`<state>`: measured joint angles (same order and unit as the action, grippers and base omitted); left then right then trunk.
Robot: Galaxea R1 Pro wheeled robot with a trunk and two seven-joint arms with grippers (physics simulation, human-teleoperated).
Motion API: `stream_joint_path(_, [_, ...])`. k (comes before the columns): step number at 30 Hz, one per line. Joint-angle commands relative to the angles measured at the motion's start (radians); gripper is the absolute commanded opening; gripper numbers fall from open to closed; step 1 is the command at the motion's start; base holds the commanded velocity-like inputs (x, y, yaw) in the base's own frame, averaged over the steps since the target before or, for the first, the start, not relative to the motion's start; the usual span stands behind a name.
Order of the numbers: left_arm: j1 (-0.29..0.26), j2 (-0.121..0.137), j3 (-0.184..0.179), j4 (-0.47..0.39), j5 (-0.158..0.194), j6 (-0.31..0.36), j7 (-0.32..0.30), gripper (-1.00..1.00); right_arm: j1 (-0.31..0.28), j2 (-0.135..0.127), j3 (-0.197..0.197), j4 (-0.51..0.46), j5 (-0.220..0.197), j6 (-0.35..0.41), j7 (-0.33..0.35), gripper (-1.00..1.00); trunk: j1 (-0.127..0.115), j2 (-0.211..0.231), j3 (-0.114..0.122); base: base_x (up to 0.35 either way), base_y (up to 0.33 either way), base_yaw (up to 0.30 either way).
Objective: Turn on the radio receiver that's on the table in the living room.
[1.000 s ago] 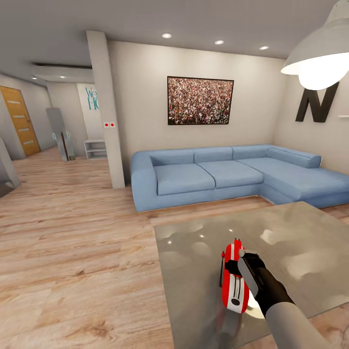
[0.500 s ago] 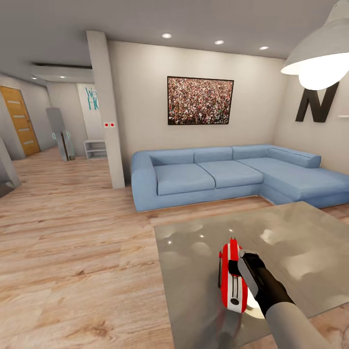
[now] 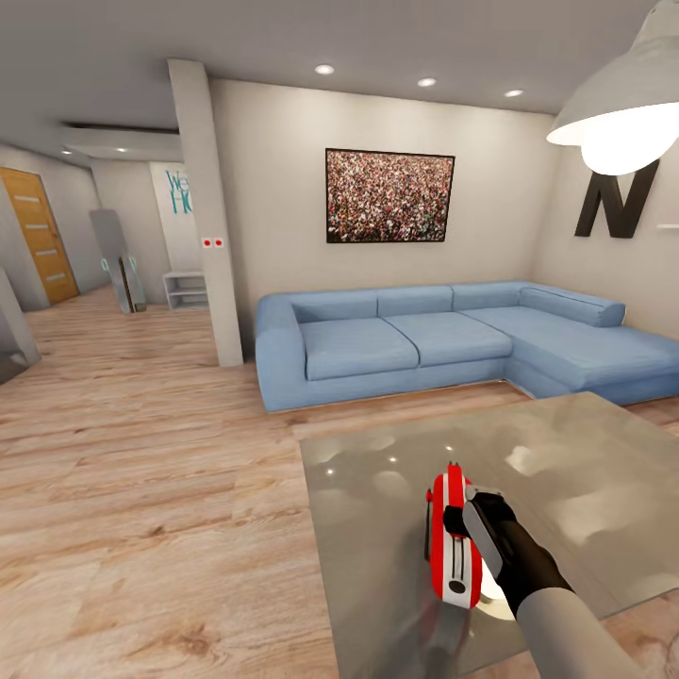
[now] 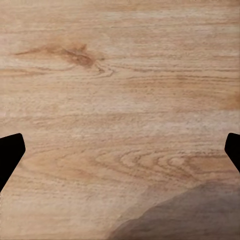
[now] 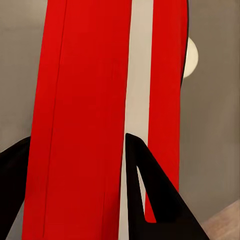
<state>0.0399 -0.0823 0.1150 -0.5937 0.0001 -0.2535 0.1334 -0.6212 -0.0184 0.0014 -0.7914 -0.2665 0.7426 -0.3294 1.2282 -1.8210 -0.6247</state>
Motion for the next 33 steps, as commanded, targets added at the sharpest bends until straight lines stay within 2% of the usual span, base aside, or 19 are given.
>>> stream_joint_path(1, [0.0,0.0,0.0,0.0,-0.001,0.0,0.0,1.0,0.0,0.0,0.0,0.0,0.001,0.0,0.0,-1.0,0.0,0.0,0.0,0.0,0.0,0.0])
stream_joint_path(11, [0.0,0.003,0.001,0.0,-0.005,-0.001,0.002,1.0,0.0,0.0,0.0,0.0,0.0,0.0,0.0,-1.0,0.0,0.0,0.0,0.0,0.0,0.0])
stream_joint_path(33, [0.0,0.007,0.002,-0.002,-0.008,-0.002,0.003,1.0,0.0,-0.002,0.003,0.0,0.001,0.0,0.0,-1.0,-0.084,0.154,0.069,0.0,0.0,0.0])
